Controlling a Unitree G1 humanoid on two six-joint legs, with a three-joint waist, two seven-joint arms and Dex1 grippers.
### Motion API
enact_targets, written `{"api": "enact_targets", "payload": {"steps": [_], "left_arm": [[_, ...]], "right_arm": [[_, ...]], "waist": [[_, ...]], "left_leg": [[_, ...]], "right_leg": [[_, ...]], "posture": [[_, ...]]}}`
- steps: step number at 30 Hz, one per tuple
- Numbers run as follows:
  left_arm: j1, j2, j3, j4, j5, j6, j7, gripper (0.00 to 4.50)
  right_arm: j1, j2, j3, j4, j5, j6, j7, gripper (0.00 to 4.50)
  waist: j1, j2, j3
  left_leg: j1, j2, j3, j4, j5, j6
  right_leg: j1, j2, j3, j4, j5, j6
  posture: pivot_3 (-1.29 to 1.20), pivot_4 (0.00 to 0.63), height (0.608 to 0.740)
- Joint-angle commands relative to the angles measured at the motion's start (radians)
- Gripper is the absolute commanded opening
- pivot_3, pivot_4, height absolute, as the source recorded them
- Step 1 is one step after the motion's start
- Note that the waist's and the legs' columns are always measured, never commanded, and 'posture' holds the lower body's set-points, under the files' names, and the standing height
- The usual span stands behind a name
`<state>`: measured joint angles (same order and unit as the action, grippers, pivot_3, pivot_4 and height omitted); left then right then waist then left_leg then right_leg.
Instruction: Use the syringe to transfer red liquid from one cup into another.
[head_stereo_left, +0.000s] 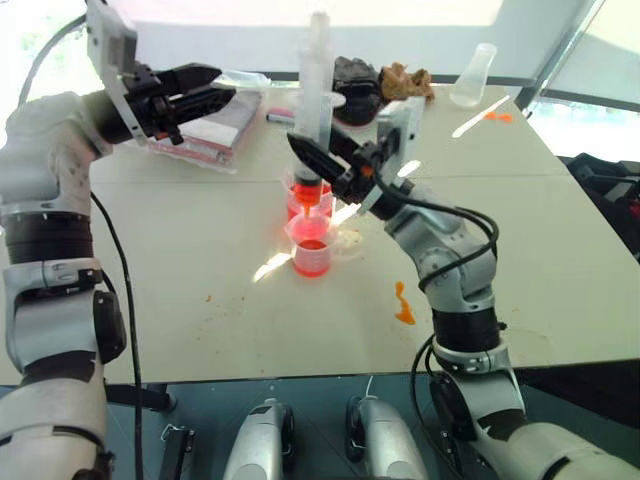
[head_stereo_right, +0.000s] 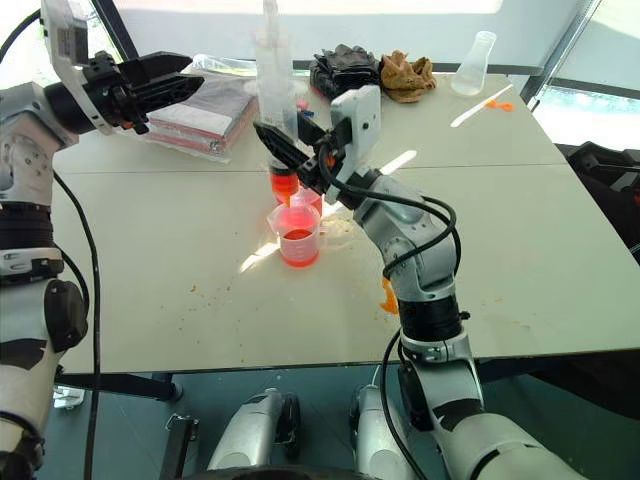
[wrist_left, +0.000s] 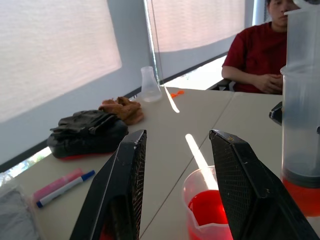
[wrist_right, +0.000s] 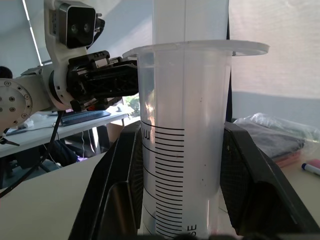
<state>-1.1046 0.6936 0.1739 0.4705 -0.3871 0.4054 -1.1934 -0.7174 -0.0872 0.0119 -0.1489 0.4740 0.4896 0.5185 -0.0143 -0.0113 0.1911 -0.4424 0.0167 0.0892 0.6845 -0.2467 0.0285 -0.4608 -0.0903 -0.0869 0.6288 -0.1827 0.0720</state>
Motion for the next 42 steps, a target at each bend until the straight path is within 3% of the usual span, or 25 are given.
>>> {"api": "enact_targets", "payload": {"steps": [1,10,29,38,42], "left_arm": [[-0.075,-0.003,-0.006,-0.009,-0.042,0.008,-0.05,2.1],[-0.242,-0.111,-0.053,0.063,-0.059,-0.008,-0.136,2.1],[-0.338,-0.198,-0.163,0.306,0.088,-0.266,-0.225,2.1],[-0.363,-0.211,-0.154,0.336,0.098,-0.302,-0.238,0.03],[-0.368,-0.209,-0.166,0.342,0.113,-0.313,-0.259,0.03]], "right_arm": [[-0.002,0.0,-0.001,-0.068,0.013,-0.006,-0.017,1.5],[0.035,-0.006,0.029,-0.081,-0.003,-0.017,-0.039,1.5],[0.049,-0.046,0.095,-0.04,-0.091,-0.086,0.005,1.5],[0.057,-0.035,0.091,-0.043,-0.096,-0.087,-0.004,1.5],[0.055,-0.025,0.088,-0.047,-0.089,-0.082,-0.011,1.5]], "waist": [[0.0,0.0,0.0],[0.0,0.0,0.0],[0.0,0.0,0.0],[0.001,0.0,0.0],[0.001,0.0,0.0]], "left_leg": [[0.0,0.0,0.0,0.0,0.0,0.0],[0.0,-0.001,-0.001,0.0,0.0,0.0],[0.0,-0.001,-0.001,0.0,0.0,0.001],[0.0,0.0,-0.001,0.0,0.0,0.001],[0.0,0.0,-0.001,0.0,0.0,0.001]], "right_leg": [[0.0,0.0,0.0,0.0,0.0,0.0],[0.001,0.0,0.0,0.0,0.0,0.0],[0.0,0.001,0.0,-0.001,0.0,0.0],[0.0,0.001,0.0,-0.001,0.0,0.0],[0.0,0.001,0.0,-0.001,0.0,0.0]], "posture": [[0.0,0.15,0.74],[0.0,0.15,0.74],[0.0,0.15,0.74],[0.0,0.15,0.74],[0.0,0.15,0.74]]}}
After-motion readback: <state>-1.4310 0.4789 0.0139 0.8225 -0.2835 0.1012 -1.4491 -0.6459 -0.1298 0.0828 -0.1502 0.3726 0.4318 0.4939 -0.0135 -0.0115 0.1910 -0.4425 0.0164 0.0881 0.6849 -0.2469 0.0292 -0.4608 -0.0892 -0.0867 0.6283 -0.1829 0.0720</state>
